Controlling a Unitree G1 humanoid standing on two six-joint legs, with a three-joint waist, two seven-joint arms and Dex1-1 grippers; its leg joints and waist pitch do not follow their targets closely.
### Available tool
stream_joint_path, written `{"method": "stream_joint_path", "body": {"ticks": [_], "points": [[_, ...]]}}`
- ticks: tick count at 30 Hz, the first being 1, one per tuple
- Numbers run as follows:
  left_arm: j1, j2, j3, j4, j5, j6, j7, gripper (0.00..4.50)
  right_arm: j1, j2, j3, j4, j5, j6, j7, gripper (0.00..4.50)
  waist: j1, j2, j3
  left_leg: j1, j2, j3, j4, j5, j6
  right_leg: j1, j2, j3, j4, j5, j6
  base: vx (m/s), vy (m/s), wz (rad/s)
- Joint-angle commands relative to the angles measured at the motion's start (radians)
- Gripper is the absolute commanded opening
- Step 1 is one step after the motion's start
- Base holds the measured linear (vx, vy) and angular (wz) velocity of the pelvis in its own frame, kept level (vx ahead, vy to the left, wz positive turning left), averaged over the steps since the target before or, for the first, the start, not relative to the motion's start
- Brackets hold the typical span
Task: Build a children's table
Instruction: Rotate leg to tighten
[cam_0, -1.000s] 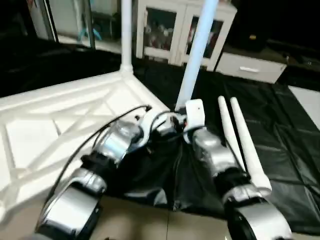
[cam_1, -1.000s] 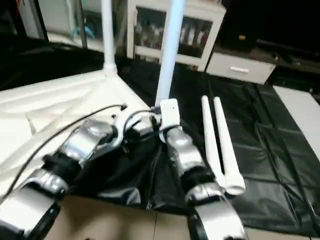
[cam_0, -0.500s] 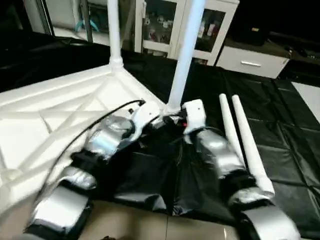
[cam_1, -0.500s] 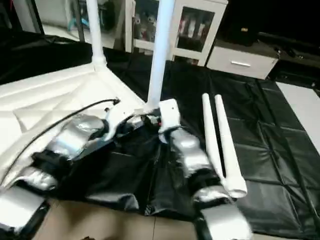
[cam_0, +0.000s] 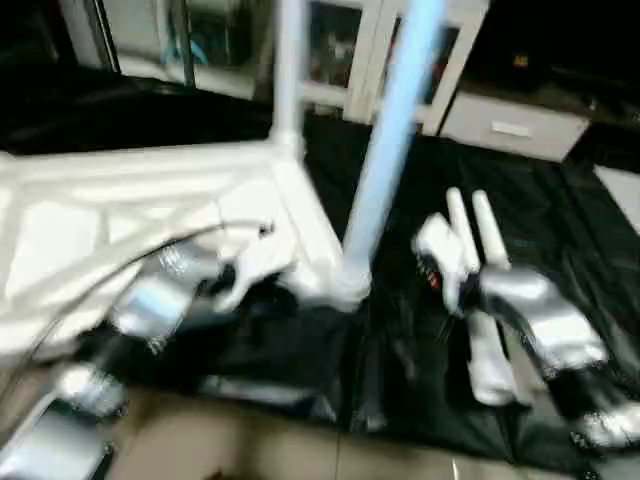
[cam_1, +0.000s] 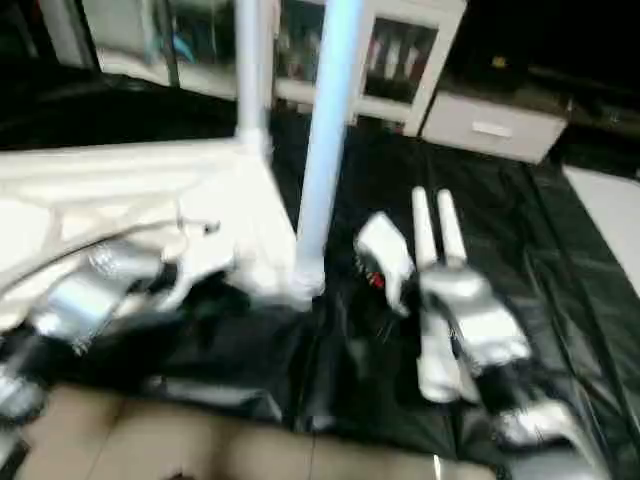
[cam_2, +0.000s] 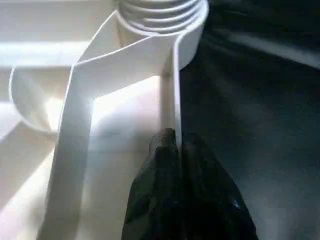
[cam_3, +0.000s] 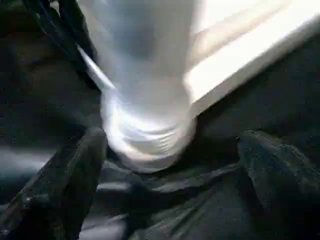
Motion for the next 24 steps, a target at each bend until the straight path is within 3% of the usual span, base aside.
{"method": "stream_joint_path", "body": {"ticks": [1, 2, 5, 10, 18, 24], "points": [[0.025, -0.016, -0.081, -0.016, 0.012, 0.000, -0.052, 0.00, 0.004, -0.015, 0.016, -0.064, 0.029, 0.032, 0.043, 4.44, -0.002, 0.018, -0.056, 0.010, 0.024, 0.011, -0.070, -0.161, 0.032, 0.050, -0.058, 0.047, -0.062, -0.070, -0.247, 0.000, 0.000, 0.00], [0.026, -0.015, -0.082, -0.018, 0.012, 0.000, -0.053, 0.00, 0.004, -0.016, 0.017, -0.066, 0.031, 0.033, 0.045, 4.44, -0.002, 0.018, -0.054, 0.005, 0.026, 0.009, -0.073, -0.175, 0.025, 0.052, -0.061, 0.047, -0.063, -0.096, -0.239, 0.000, 0.000, 0.00], [0.036, 0.001, -0.101, -0.063, 0.008, 0.016, -0.083, 0.00, 0.021, -0.045, 0.046, -0.137, 0.058, 0.071, 0.116, 4.44, 0.002, 0.017, -0.054, 0.009, 0.029, 0.008, -0.075, -0.219, 0.010, 0.050, -0.064, 0.047, -0.068, -0.166, -0.219, 0.000, 0.000, 0.00], [0.029, 0.011, -0.108, -0.082, 0.016, 0.024, -0.106, 0.00, 0.024, -0.073, 0.085, -0.153, 0.028, 0.063, 0.175, 4.44, 0.011, 0.015, -0.055, 0.005, 0.026, 0.010, -0.073, -0.196, 0.005, 0.051, -0.064, 0.047, -0.068, -0.161, -0.205, 0.000, 0.000, 0.00], [0.027, 0.026, -0.122, -0.112, 0.016, 0.035, -0.131, 0.00, 0.008, -0.087, 0.117, -0.149, 0.016, 0.064, 0.205, 4.44, 0.015, 0.015, -0.058, 0.006, 0.025, 0.012, -0.069, -0.161, 0.004, 0.053, -0.061, 0.046, -0.060, -0.097, -0.223, 0.000, 0.000, 0.00], [0.030, 0.026, -0.126, -0.121, 0.019, 0.038, -0.129, 0.00, -0.010, -0.071, 0.125, -0.127, 0.006, 0.056, 0.199, 3.81, 0.014, 0.014, -0.058, 0.006, 0.025, 0.012, -0.068, -0.172, -0.001, 0.052, -0.062, 0.047, -0.063, -0.138, -0.212, 0.000, 0.000, 0.00]]}}
